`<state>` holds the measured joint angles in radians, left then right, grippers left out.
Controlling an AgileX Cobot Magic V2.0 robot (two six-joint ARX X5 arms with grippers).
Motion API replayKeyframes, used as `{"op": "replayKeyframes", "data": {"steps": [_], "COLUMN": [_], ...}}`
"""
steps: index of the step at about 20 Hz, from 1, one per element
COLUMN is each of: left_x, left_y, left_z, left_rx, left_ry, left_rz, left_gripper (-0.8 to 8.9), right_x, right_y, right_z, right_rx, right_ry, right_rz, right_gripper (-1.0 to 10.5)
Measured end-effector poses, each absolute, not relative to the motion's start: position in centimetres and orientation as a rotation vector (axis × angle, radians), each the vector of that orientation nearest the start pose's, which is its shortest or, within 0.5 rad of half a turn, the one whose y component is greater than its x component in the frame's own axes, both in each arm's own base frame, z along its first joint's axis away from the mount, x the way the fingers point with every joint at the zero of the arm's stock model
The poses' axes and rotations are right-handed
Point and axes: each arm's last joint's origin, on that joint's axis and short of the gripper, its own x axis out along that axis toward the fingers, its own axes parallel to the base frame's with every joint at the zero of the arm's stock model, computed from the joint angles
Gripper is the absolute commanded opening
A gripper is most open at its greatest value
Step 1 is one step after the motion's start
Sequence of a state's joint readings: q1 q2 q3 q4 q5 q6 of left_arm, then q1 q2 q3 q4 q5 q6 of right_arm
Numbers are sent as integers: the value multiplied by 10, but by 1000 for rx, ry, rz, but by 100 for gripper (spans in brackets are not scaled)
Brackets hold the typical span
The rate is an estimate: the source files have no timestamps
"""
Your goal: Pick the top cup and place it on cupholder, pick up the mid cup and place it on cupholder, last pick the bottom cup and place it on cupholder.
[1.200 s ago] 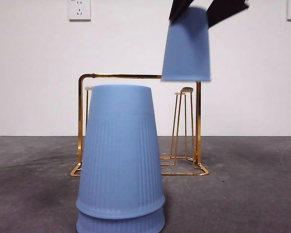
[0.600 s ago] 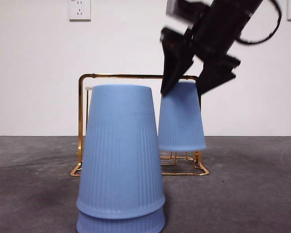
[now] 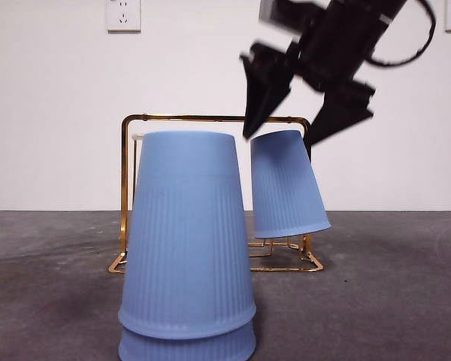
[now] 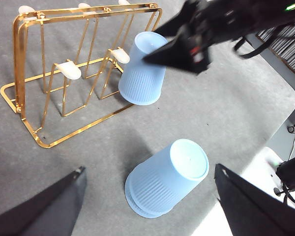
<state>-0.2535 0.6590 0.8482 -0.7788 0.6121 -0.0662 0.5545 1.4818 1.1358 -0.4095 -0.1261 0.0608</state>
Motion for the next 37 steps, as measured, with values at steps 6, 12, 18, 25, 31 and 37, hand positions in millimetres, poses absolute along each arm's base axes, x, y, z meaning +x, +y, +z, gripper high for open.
{"op": "replayKeyframes", "data": {"steps": [6, 12, 18, 25, 31, 37], "left_x": [108, 116, 124, 133, 137, 143], "left_y": [-47, -63, -91, -144, -183, -202], "left_z": [319, 320, 315, 297, 266, 246], "left_rx": [-164, -129, -58, 81, 234, 300], "left_ry": [627, 616, 640, 672, 762, 808], "left_rz": [-836, -921, -959, -987, -931, -928], "left_gripper": [501, 501, 501, 504, 504, 503], "right_x": [222, 158, 115, 95, 96, 96], "right_y": [142, 112, 95, 82, 82, 82], "right_z": [331, 363, 331, 296, 297, 297], "right_rx": [-82, -60, -50, 12, 22, 22], "right_ry": [631, 625, 638, 677, 676, 676], "right_rz": [626, 754, 805, 788, 783, 782], "right_gripper": [495, 493, 488, 488, 488, 488]}}
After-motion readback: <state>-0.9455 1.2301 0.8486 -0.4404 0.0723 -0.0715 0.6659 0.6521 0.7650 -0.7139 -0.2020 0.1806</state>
